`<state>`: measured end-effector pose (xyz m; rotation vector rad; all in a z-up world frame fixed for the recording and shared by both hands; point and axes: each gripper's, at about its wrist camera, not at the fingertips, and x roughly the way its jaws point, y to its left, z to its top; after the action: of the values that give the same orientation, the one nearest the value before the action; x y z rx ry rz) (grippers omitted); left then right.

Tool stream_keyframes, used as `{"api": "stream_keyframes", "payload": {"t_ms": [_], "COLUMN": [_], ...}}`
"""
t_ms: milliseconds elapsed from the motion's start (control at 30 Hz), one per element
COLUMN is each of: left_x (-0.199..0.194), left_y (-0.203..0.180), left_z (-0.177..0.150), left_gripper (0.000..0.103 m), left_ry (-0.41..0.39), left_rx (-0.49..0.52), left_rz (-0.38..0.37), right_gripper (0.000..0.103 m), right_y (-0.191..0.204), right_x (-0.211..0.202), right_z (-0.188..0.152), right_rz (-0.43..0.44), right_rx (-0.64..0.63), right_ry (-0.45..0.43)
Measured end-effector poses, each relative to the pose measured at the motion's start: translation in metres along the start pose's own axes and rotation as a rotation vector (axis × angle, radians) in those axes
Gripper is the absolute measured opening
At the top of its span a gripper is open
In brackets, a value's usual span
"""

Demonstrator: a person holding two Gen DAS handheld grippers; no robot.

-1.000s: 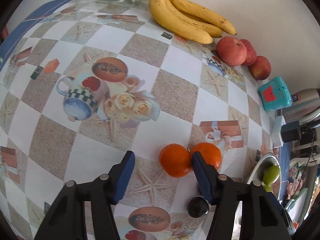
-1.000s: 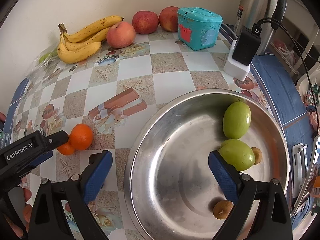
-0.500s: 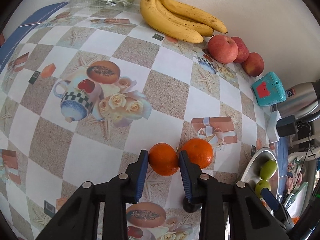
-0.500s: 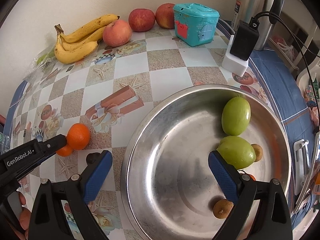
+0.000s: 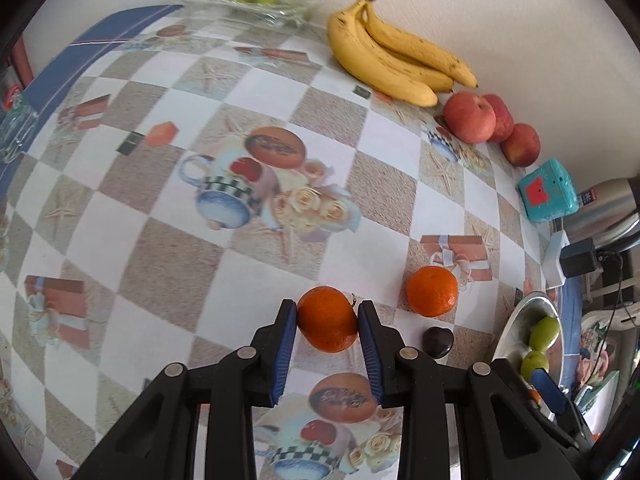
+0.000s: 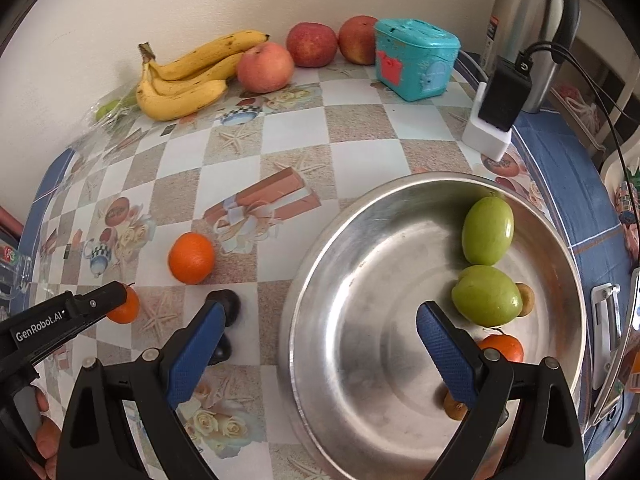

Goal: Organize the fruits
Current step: 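Grasp a dark plum with the right tool while the left tool holds the orange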

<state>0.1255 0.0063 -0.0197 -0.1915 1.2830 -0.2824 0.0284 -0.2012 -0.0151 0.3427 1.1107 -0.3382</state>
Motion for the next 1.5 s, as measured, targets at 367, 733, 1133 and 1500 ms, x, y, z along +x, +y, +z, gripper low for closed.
{"api": "stream_keyframes", "payload": {"t_ms": [367,733,1133,1500], "left_x": [-0.032,-0.035,-0.028,-0.021], "left_y": [0.036,0.047,0.044,0.043], "left_z": [0.0,0.0,0.0,0.001], "left_gripper": [0.034,0.034,0.034,0.034], "left_ry": [-0.046,-0.041,-0.022,-0.009], "left_rx": [-0.085,-0.122,-0.121,-0.123], "left_rz": [-0.019,-0.044,-0.057,-0.05], "right_gripper": [0.097,0.097,0.062,0.041], "right_y": [0.045,0.063,0.062,0.069], "right_x": [-0.013,-0.005,0.013,0.031], "right_z": [-0.007,-0.016,-0.017,-0.025], "right_rz": [0.098,0.156,0.16,0.116], "right_rx": [-0.118,-0.176,-0.168,-0.21], "right_ry": [-0.017,0.0,0.029,0.082]}}
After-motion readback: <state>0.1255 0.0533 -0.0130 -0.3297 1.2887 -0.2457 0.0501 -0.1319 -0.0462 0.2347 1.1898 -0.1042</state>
